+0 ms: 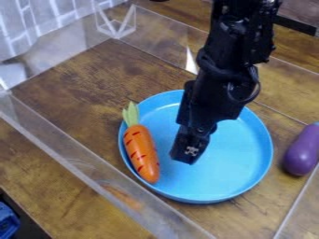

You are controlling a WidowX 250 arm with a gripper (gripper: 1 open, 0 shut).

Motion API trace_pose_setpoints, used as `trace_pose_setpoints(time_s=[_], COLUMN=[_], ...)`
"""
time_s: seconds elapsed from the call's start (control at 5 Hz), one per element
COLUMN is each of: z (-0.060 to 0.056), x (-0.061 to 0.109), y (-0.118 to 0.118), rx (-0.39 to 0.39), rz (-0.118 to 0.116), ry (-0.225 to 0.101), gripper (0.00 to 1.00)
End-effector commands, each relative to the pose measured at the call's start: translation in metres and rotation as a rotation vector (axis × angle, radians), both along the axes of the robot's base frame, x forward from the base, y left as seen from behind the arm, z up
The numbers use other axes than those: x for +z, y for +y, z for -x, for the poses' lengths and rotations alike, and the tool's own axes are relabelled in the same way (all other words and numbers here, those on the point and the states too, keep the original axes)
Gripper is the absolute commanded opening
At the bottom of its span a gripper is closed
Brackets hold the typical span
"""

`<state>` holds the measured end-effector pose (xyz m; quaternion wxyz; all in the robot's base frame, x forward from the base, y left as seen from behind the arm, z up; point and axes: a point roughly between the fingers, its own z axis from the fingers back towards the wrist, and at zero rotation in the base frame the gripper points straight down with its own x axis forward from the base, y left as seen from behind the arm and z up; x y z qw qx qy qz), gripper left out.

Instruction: Put the carrot on the blue tray

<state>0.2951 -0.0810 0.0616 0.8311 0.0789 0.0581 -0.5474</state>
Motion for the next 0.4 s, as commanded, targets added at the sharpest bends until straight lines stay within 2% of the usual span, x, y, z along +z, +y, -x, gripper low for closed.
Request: trace_pose_setpoints(time_s=[0.0,0.2], z=[-0.006,-0.007], x=[0.011,-0.004], y=[-0.004,-0.005], rx=[-0.081,-0.114], rz=[0.01,0.013], ry=[-0.021,-0.015], gripper=[1.0,1.0])
